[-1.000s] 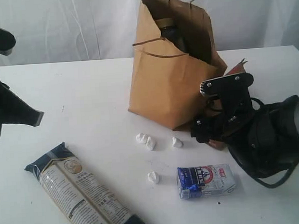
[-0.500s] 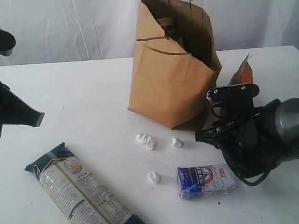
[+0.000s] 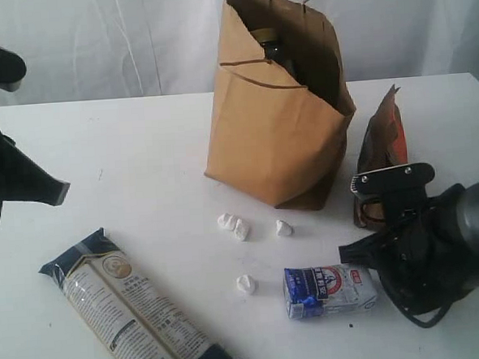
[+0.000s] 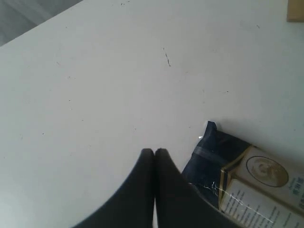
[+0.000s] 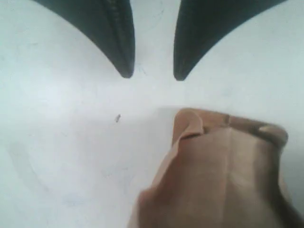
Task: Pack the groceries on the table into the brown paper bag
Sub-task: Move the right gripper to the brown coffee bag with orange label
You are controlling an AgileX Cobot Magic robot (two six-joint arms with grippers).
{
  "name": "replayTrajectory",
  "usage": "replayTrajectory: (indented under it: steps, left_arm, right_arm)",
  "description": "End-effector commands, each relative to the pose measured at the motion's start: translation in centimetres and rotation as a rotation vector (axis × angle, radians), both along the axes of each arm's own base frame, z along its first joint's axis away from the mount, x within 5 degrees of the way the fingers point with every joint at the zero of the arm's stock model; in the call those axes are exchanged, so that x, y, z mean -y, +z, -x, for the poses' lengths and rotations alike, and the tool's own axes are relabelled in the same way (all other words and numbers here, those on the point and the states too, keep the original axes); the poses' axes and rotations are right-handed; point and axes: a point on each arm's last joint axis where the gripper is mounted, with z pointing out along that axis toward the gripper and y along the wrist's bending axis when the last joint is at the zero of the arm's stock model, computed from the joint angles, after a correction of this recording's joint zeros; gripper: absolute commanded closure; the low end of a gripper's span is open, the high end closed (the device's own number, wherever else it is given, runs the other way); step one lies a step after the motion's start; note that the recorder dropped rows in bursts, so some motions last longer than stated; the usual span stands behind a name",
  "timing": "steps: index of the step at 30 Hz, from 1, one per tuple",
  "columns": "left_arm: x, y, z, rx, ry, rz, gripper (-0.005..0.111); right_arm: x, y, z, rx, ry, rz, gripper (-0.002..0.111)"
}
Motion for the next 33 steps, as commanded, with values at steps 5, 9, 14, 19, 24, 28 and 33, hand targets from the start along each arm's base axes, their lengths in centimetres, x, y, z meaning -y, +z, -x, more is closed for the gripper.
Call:
replayTrajectory:
  steps: [5, 9, 14, 19, 24, 28, 33]
  left_arm:
    - [-0.3, 0.1, 0.2, 0.007, -0.002, -0.025, 0.107]
    - [-0.3, 0.1, 0.1, 0.01, -0.005, -0.032, 0.107]
    - [-0.3, 0.1, 0.1, 0.012, -0.025, -0.047, 0.107]
    - [-0.3, 0.1, 0.1, 0.012, -0.025, -0.047, 0.107]
    - [-0.3, 0.1, 0.1, 0.012, -0.03, -0.052, 0.107]
    - [-0.3, 0.1, 0.1, 0.011, -0.04, -0.065, 0.107]
    - [-0.2, 0.1, 0.1, 0.009, -0.039, -0.063, 0.107]
  right_arm:
    - [0.1, -0.1, 0.0, -0.013, 0.085, 0.042, 0.046]
    - [0.4, 0.2, -0.2, 0.021, 0.074, 0.084, 0.022]
    - [0.3, 0.2, -0.2, 0.021, 0.074, 0.066, 0.022]
    - [-0.9, -0.2, -0.2, -0.008, 0.092, -0.064, 0.022]
    - [-2.5, 0.7, -1.5, 0.031, 0.158, -0.148, 0.022]
    - [-1.3, 1.8, -2.2, 0.146, 0.054, -0.032, 0.022]
    - [-1.2, 2.0, -2.4, 0.169, 0.057, 0.0, 0.022]
